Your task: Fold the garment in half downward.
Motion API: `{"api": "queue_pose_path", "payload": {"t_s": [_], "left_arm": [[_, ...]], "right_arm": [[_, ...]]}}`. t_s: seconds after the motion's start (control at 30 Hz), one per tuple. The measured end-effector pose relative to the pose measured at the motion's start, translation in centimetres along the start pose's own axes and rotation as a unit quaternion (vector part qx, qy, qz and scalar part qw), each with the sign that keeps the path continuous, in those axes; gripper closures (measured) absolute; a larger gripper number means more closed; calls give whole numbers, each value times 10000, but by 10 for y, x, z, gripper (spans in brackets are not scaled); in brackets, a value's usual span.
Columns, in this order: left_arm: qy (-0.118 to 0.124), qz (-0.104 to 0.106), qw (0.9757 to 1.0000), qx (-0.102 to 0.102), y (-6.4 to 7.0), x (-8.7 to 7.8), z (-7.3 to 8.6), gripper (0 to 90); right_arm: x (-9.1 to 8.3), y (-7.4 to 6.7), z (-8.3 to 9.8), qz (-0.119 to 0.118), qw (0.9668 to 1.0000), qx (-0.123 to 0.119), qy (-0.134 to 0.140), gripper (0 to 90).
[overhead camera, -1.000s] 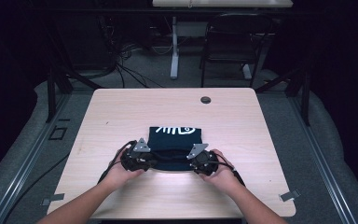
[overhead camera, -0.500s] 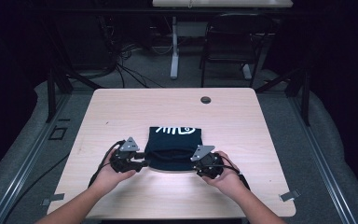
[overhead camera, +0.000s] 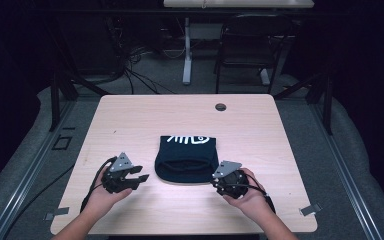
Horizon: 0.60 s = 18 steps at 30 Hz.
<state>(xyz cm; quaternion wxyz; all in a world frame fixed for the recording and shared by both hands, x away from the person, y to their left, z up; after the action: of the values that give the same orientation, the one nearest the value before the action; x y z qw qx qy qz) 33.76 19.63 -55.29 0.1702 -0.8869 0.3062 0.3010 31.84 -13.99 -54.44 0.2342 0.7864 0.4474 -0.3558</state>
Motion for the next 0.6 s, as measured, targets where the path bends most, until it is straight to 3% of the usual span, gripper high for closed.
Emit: {"api": "queue_pose_path", "payload": {"t_s": [0.13,0.37,0.6], "left_arm": [[-76,63,9998,-144,0,-3,14,557],[-178,-57,9998,-68,-1,-3,36,545],[-156,-77,9997,-189,-2,-2,42,544]], "right_arm": [[-7,-3,8,96,9997,139,160,659],[-16,-3,26,239,9987,355,287,655],[-13,0,40,413,9970,515,395,633]]}}
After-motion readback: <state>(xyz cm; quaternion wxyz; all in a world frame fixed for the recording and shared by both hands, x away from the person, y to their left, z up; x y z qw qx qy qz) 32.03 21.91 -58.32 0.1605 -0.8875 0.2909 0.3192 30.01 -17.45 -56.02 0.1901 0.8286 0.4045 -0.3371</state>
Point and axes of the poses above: each handheld gripper's, and its own axes: x roughly forward along the jaws, z roughly out of its underside, y roughly to its right, the point moved 3 cm from there along x, roughly forward along the jaws, and after that the axes turned 11 degrees about -z, right-handed, at the moved point
